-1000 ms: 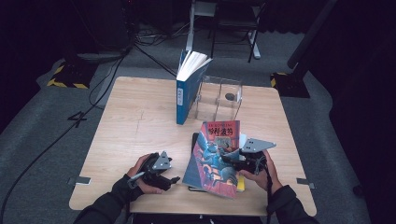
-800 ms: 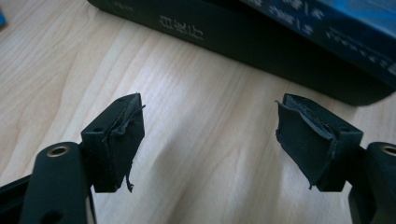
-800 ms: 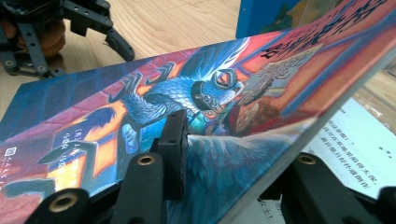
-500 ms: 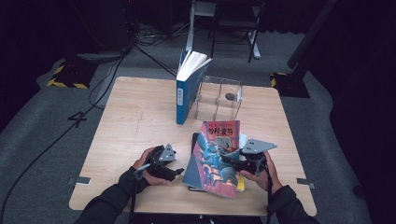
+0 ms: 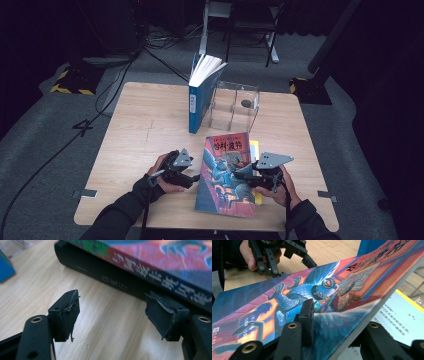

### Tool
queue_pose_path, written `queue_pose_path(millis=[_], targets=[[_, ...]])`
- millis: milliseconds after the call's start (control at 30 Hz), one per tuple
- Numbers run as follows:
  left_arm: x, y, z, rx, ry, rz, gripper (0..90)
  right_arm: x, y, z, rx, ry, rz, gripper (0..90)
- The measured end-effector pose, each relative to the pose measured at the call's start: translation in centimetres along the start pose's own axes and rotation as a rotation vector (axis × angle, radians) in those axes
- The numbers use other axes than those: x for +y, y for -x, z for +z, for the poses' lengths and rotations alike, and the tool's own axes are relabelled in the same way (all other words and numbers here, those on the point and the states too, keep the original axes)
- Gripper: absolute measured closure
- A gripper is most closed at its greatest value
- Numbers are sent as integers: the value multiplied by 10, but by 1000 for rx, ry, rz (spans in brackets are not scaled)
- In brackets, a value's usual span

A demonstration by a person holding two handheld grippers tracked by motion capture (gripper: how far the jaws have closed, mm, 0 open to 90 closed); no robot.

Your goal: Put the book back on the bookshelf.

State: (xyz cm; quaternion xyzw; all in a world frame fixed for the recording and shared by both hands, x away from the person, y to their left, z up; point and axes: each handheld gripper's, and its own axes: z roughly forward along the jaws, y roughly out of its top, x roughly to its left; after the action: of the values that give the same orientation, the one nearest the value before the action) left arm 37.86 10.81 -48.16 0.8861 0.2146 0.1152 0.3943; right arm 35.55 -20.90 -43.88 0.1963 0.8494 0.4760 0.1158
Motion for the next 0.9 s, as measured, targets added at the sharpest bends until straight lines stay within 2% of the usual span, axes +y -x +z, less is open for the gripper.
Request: queue_pose_path(millis=[267,400,467,567,633,733,800,867,900], targets=[[6,-8,6,-18,-2,-11,325,0,-2,-2,-8,19,11,667],[9,-13,10,-17,10,-26,338,2,-4,-5,-5,37,9,679],[11,-15,12,-9,7,-23,338,3,-5,-5,-4,39,4,681],[13,-18,13,1,27,-14,385,4,-6,-5,4,47,-4,688],[15,-22,12,-7,27,-28,404,5,-7,-5,4,49,-7,689],[17,-29,10,-20,54,-56,438,6,-7,-7,6,57,-4,690],[19,-32,9,-1,70,-54,440,8,-7,-8,10,65,-7,695],[22,-35,10,-12,70,-68,440,10,-7,-9,20,78,-2,703],[24,-38,9,-4,82,-70,440,10,-6,-10,24,82,1,706]])
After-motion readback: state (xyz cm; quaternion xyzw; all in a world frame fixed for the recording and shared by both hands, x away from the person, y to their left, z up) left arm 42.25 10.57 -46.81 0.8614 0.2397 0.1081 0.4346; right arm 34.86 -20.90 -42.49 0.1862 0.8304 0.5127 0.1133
